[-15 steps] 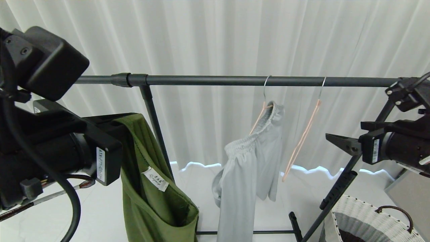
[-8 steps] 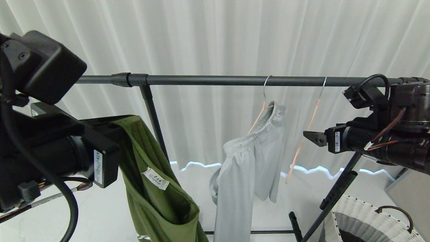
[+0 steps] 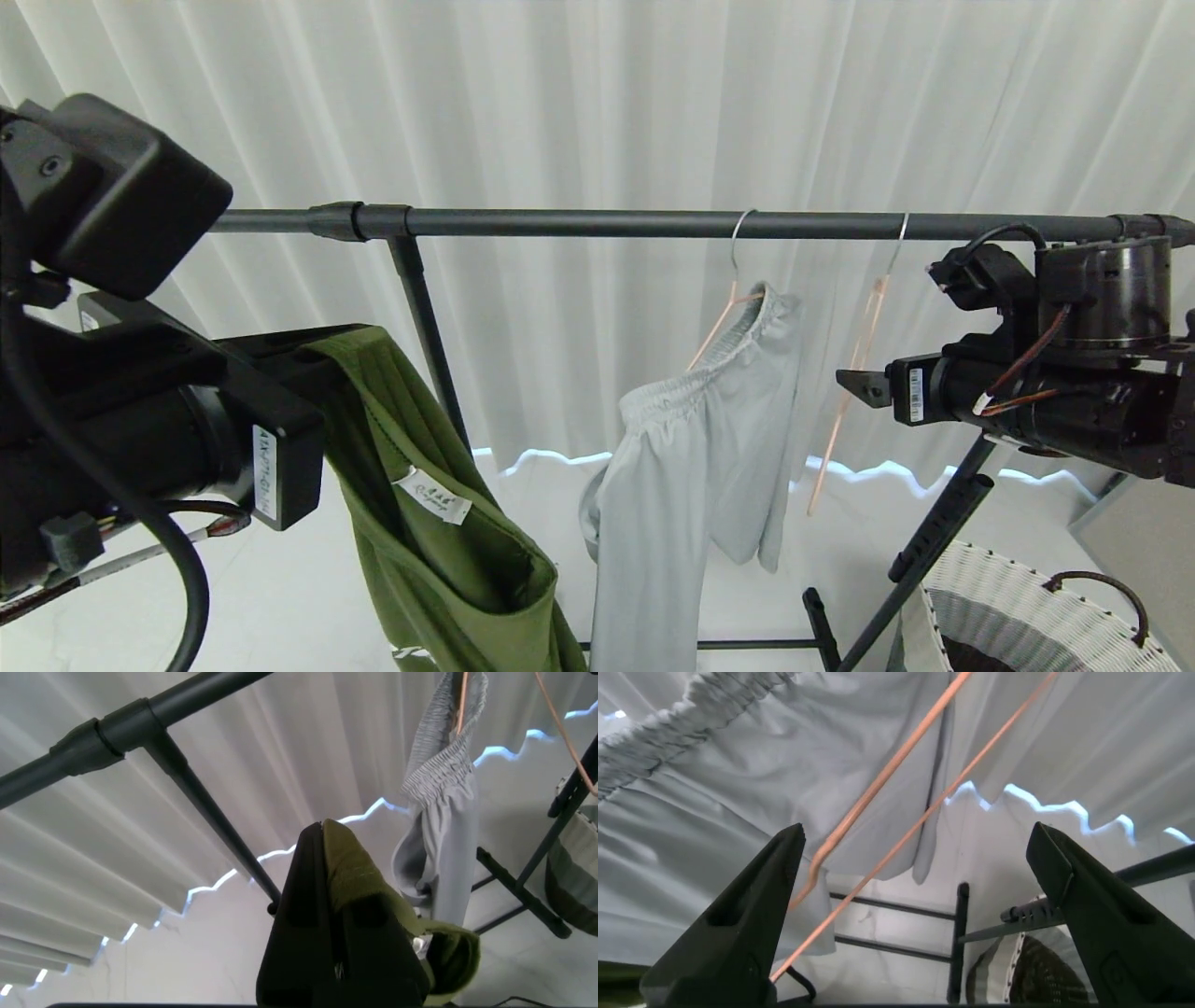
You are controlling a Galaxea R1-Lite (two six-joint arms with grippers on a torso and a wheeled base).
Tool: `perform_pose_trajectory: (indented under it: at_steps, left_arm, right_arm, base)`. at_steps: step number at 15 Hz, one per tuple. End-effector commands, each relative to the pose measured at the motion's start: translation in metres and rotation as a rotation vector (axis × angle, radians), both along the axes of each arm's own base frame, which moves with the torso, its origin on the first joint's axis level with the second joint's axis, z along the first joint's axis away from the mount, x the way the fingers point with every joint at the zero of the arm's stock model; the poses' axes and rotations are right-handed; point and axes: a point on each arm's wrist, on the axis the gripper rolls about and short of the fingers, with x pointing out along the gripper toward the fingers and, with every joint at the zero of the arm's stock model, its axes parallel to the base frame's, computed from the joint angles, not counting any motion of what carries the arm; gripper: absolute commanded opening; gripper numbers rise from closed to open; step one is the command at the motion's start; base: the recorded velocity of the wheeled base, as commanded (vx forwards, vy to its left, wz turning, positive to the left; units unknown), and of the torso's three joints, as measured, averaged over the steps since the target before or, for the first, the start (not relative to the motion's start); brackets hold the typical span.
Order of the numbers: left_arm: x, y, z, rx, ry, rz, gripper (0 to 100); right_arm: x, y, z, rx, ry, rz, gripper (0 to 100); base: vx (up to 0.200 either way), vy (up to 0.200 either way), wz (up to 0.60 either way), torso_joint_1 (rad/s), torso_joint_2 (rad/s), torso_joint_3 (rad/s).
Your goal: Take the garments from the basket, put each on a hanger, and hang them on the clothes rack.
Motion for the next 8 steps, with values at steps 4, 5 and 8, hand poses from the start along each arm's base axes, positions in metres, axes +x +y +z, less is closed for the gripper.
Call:
perform_pose_trajectory:
  at_steps: [4,5,8]
  left_arm:
    - [0.0001,-0.0002,-0.0009,0.002,0.003,-0.002,0]
    - [0.0001,-0.0002,-0.0018,0.002,0.005,-0.001,0]
    - [-0.0011,0.0010,-0.0025,0.002,0.005,-0.001,0]
  right_arm:
    - [-0.0003,-0.0054,-0.0006,-0.012,-0.004,-0.048,100]
    - [-0.0006,-0.0065,-0.0015,-0.013,-0.001,-0.051,100]
    - [-0.0006,-0.0065,-0.0002,-0.011,-0.005,-0.051,100]
  base:
    - [0.000,0.000,0.00,0.000,0.00,0.000]
    - [0.000,0.000,0.00,0.000,0.00,0.000]
    - [0.000,0.000,0.00,0.000,0.00,0.000]
